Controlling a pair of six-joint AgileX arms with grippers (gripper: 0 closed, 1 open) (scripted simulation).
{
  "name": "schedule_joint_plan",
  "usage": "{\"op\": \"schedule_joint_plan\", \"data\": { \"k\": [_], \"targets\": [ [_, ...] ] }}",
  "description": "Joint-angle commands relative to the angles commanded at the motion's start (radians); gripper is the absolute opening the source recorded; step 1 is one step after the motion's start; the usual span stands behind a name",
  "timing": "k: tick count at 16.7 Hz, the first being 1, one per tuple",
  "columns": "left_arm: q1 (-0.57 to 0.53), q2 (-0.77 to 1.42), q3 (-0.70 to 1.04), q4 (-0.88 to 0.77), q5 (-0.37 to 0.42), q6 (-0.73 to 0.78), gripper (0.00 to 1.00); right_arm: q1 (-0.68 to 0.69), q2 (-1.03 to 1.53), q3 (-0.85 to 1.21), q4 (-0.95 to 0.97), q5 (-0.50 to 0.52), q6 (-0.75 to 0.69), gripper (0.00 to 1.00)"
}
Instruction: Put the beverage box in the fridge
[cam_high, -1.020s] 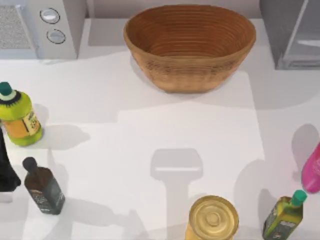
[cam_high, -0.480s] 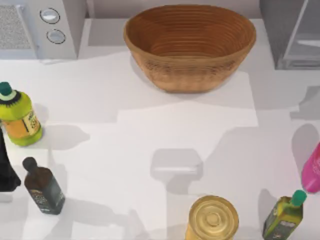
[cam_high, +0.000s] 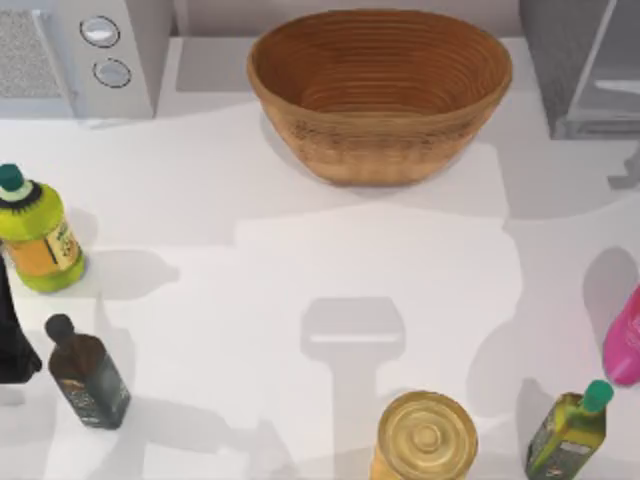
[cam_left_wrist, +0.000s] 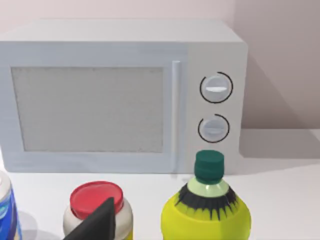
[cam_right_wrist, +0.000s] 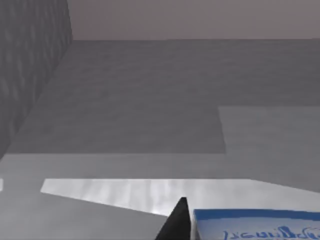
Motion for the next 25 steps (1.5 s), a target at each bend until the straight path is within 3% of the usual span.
{"op": "schedule_joint_plan", "data": {
  "k": [5,11,15,21,25],
  "targets": [
    [0.000,0.000,0.000,0.000,0.000,0.000,1.00,-0.035,0.163,0.153,0.173,-0.028,0.030,0.00],
    [0.000,0.000,0.000,0.000,0.000,0.000,1.00,-0.031,0.166,0.159,0.175,-0.028,0.032,0.00],
    [0.000,0.000,0.000,0.000,0.000,0.000,1.00,-0.015,0.237,0.273,0.094,-0.017,0.022,0.00],
    [0.000,0.000,0.000,0.000,0.000,0.000,1.00,0.010,0.351,0.650,-0.081,0.009,0.026,0.00],
    [0.000,0.000,0.000,0.000,0.000,0.000,1.00,0.024,0.423,0.785,-0.187,0.029,0.029,0.00]
  ]
}}
